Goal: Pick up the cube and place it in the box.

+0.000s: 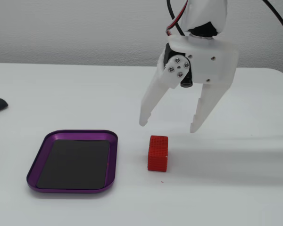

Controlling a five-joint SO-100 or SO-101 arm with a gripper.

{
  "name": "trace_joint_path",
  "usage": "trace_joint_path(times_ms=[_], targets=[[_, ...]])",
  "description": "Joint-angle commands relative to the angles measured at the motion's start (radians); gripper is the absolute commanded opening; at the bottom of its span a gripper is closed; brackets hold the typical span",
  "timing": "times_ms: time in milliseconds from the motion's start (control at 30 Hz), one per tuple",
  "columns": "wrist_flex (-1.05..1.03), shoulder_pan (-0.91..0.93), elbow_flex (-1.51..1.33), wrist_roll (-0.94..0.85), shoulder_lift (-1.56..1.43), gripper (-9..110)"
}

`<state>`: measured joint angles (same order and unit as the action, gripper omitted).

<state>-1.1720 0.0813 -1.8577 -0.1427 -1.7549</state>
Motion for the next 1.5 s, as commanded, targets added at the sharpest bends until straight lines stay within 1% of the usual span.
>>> trace_joint_path(times_ms=[0, 167, 300, 500, 633, 767, 933, 1100, 1467], targets=[[0.048, 0.000, 0.028, 0.014, -0.006, 27], [0.109, 0.000, 0.023, 0.034, -0.006, 27], [0.179, 0.003, -0.069, 0.072, -0.018, 27], [0.186, 0.008, -0.121, 0.124, -0.021, 27], [0.199, -0.002, -0.127, 0.129, -0.006, 27], [0.258, -0.006, -0.138, 0.132, -0.005, 27], [0.279, -0.054, -0.143, 0.152, -0.003, 27], [0.345, -0.055, -0.238, 0.152, -0.015, 27], [0.333, -0.051, -0.241, 0.152, -0.008, 27]])
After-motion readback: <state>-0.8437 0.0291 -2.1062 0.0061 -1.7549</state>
